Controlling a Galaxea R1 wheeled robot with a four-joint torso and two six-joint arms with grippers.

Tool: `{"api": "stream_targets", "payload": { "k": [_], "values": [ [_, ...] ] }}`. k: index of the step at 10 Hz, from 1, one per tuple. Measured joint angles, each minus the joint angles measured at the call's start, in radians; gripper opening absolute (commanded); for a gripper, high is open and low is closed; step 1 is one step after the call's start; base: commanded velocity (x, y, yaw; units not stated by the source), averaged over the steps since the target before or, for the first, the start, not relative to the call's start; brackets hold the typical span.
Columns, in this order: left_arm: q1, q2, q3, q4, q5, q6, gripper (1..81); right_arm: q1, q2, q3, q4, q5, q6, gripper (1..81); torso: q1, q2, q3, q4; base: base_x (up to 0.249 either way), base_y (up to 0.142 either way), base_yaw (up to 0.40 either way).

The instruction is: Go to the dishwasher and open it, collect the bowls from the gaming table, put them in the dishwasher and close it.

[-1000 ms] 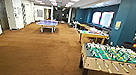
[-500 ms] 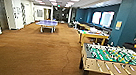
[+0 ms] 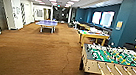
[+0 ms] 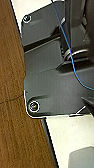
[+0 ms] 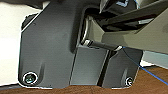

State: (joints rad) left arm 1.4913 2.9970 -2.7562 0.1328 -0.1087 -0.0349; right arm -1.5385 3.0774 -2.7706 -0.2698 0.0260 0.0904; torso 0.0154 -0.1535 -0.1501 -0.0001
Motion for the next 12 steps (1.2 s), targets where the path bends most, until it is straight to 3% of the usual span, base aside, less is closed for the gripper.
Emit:
{"api": "stream_targets", "payload": {
  "k": [12],
  "values": [
    [0.003, 0.0, 0.0, -0.001, 0.001, 0.0, 81.1, 0.001, 0.0, -0.001, 0.0, -0.001, 0.004, 81.1, -0.001, 0.0, 0.0, 0.0, 0.089, 0.0, 0.0]
  ]
}}
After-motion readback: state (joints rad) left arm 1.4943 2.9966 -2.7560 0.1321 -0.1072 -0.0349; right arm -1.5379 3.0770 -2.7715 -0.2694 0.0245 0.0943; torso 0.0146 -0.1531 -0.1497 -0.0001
